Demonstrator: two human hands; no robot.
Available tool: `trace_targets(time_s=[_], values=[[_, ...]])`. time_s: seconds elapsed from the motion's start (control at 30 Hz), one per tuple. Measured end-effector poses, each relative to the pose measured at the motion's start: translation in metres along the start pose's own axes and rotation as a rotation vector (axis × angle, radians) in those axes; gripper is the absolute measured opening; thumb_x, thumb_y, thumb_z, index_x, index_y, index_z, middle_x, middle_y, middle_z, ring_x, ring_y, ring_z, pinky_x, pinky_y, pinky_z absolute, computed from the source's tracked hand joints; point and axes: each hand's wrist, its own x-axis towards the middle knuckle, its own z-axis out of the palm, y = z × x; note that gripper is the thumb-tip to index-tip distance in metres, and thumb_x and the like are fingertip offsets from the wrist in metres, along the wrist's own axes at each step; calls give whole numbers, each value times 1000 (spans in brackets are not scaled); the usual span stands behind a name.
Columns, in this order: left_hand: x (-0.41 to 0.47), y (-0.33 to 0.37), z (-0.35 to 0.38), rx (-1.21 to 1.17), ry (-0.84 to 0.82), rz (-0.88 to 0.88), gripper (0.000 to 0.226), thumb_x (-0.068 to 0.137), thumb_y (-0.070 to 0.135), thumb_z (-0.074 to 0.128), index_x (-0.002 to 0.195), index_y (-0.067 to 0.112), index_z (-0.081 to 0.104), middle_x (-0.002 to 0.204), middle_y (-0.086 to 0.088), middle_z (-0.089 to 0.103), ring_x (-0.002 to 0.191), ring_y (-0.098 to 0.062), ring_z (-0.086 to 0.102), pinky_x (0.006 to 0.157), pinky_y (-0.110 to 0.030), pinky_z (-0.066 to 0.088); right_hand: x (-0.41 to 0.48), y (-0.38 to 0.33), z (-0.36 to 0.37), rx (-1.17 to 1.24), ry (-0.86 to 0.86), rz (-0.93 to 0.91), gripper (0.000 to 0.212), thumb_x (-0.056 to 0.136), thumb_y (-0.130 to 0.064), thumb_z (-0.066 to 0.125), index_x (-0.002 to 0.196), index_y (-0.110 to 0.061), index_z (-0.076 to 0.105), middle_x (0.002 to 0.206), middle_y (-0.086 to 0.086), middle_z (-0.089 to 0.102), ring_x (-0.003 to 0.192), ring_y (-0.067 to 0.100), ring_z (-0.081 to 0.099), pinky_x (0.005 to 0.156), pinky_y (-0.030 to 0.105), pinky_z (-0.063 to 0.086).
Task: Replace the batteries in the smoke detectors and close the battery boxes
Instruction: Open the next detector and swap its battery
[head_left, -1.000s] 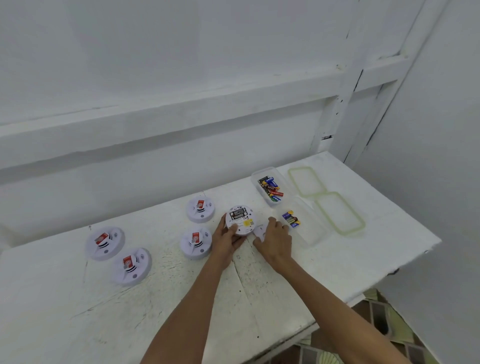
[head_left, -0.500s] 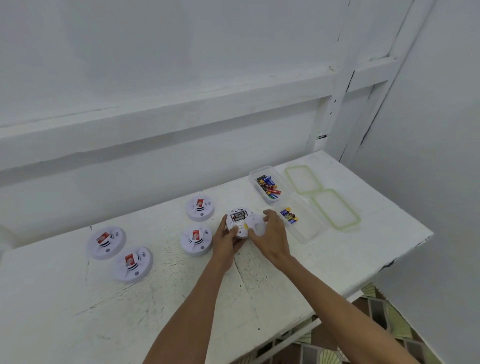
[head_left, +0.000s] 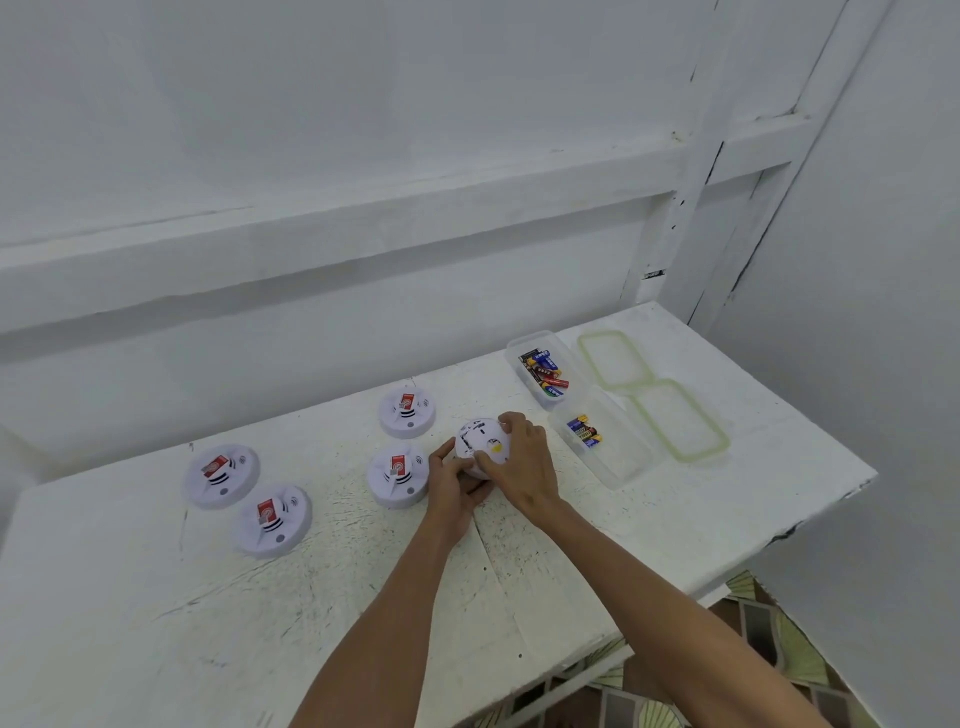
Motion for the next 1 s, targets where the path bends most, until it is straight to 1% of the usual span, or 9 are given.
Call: trace_targets(time_s=[0.2, 0.37, 0.53, 0.63, 0.73, 0.83, 0.87, 0.93, 1.0], values=[[-1, 0, 0, -6, 1, 8, 51, 94, 2, 53, 143, 16, 52, 131, -23, 68, 115, -45, 69, 90, -57, 60, 4, -2, 4, -30, -22, -32, 61, 78, -44, 70, 129, -22, 45, 123, -2, 54, 112, 19, 45, 85, 41, 49], [0, 0, 0, -42, 1, 6, 47, 95, -2, 52, 138, 18, 52, 128, -21, 69, 108, -42, 70, 97, -60, 56, 7, -2, 4, -40, -47, -15, 59, 79, -47, 70, 128, -25, 45, 124, -4, 55, 113, 20, 46, 87, 42, 49], [1, 0, -3, -82, 3, -5, 42, 95, -5, 50, 130, 18, 52, 128, -23, 68, 105, -43, 70, 81, -51, 63, 10, 2, -1, -47, -58, -15, 51, 81, -48, 72, 125, -26, 55, 120, -5, 61, 108, 19, 50, 85, 37, 49], [0, -1, -2, -76, -9, 15, 44, 95, -5, 49, 129, 22, 53, 125, -21, 69, 99, -39, 71, 79, -49, 64, 8, 9, -4, -20, -109, -3, 55, 81, -52, 72, 129, -29, 57, 114, 4, 57, 103, 21, 56, 83, 29, 48], [1, -3, 1, -19, -5, 54, 43, 101, 6, 49, 138, 26, 55, 125, -14, 72, 104, -35, 73, 87, -52, 62, 5, 21, 0, -24, -132, -18, 61, 78, -61, 67, 132, -36, 52, 126, 5, 52, 115, 22, 54, 97, 34, 46], [-1, -4, 5, 5, 51, 83, 38, 102, 20, 64, 138, 26, 57, 127, -12, 71, 109, -34, 73, 84, -50, 63, 1, 29, 3, 0, -106, -4, 70, 72, -73, 63, 133, -41, 49, 138, -4, 45, 133, 15, 38, 106, 37, 30], [-1, -4, 6, 6, 66, 84, 41, 101, 20, 67, 139, 25, 56, 128, -12, 71, 111, -34, 72, 82, -48, 64, 0, 29, 3, 30, -108, 5, 75, 70, -74, 65, 134, -40, 48, 139, -6, 44, 133, 12, 37, 108, 38, 30], [0, -5, 8, -5, 90, 82, 44, 99, 19, 69, 141, 23, 55, 130, -12, 70, 114, -34, 71, 80, -47, 64, -2, 28, 3, 120, -117, 1, 83, 68, -68, 73, 137, -30, 47, 139, -6, 47, 128, 10, 43, 109, 38, 39], [0, -5, 10, -25, 118, 81, 44, 98, 18, 71, 139, 22, 56, 132, -13, 69, 115, -35, 70, 78, -47, 64, -4, 29, 2, 184, -100, -16, 85, 69, -65, 74, 137, -22, 47, 139, -2, 48, 122, 9, 47, 103, 29, 46]])
